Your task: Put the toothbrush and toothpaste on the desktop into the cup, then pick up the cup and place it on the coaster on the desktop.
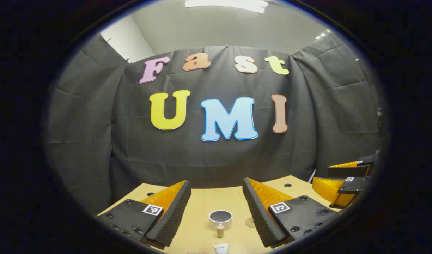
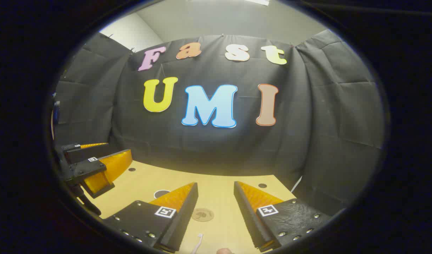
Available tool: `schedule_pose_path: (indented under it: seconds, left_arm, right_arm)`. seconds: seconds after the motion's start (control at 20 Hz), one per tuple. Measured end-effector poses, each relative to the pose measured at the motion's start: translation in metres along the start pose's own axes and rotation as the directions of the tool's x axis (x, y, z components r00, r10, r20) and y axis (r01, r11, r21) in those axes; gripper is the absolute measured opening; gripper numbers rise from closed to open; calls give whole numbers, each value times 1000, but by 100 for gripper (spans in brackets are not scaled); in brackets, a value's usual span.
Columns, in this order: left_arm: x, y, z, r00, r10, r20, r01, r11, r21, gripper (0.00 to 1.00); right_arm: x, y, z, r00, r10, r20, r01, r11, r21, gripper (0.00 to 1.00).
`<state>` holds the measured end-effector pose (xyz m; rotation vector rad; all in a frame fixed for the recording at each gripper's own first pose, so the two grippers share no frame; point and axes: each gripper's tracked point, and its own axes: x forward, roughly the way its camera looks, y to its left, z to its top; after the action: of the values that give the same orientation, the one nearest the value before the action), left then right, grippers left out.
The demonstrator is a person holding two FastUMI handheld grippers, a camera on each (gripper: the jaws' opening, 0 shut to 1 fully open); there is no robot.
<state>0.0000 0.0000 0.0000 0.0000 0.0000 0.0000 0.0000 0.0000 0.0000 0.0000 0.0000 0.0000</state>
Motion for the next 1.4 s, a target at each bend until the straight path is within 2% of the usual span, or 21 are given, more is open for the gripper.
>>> schedule_pose_path:
  seconds: [0.6, 0.8, 0.95, 1.1, 1.25, 1.4]
  left_arm:
    - [-4, -13, -27, 997, -18, -75, 19, 1000, 9, 95]
    - [-1, -20, -60, 985, -43, -168, 38, 999, -33, 96]
    - [0, -24, -89, 964, -54, -260, 42, 998, -52, 95]
    - [-1, -32, -133, 919, -75, -386, 52, 996, -71, 95]
    - [-4, -38, -158, 882, -87, -462, 51, 995, -90, 95]
    - [-8, -42, -184, 844, -96, -528, 42, 993, -114, 95]
  right_arm:
    - [4, 2, -32, 991, 32, -130, -20, 995, 94, 69]
    - [6, 9, -55, 975, 68, -211, -48, 994, 98, 70]
    - [7, 14, -80, 950, 94, -298, -67, 993, 101, 70]
    - [8, 16, -108, 908, 102, -406, -57, 991, 123, 70]
    - [5, 20, -130, 864, 130, -487, -48, 983, 176, 70]
    - [-3, 16, -145, 831, 131, -541, -31, 981, 190, 70]
